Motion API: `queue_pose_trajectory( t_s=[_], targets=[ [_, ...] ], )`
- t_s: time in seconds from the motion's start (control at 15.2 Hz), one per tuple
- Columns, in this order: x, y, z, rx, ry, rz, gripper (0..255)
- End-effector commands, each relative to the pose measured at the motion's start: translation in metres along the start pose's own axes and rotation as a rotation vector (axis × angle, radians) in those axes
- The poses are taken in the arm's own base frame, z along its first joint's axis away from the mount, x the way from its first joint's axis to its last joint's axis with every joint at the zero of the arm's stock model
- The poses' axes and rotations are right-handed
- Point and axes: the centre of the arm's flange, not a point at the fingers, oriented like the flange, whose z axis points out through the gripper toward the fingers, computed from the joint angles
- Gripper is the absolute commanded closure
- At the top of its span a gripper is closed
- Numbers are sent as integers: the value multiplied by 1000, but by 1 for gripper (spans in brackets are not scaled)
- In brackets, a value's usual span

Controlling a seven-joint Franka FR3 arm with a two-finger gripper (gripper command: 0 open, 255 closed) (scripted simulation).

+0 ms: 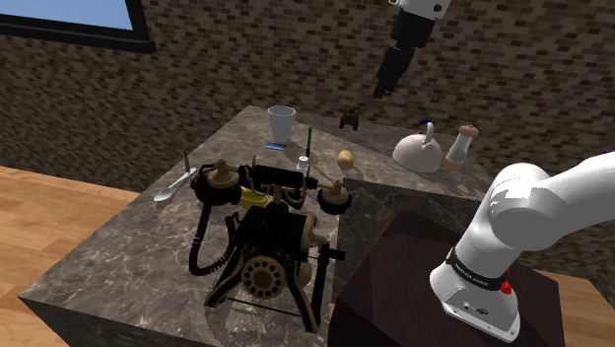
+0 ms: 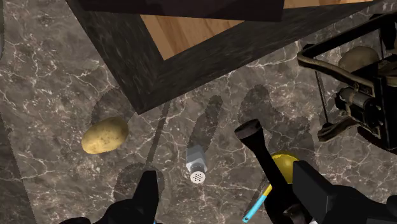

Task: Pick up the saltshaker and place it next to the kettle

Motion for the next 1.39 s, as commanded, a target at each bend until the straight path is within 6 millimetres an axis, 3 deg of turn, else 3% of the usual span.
queue_pose_trajectory(
  t_s=[0.0,1.32],
  targets=[
    [0,0,0,0,0,0,0],
    [123,8,236,-67,-54,-315,0]
  ],
)
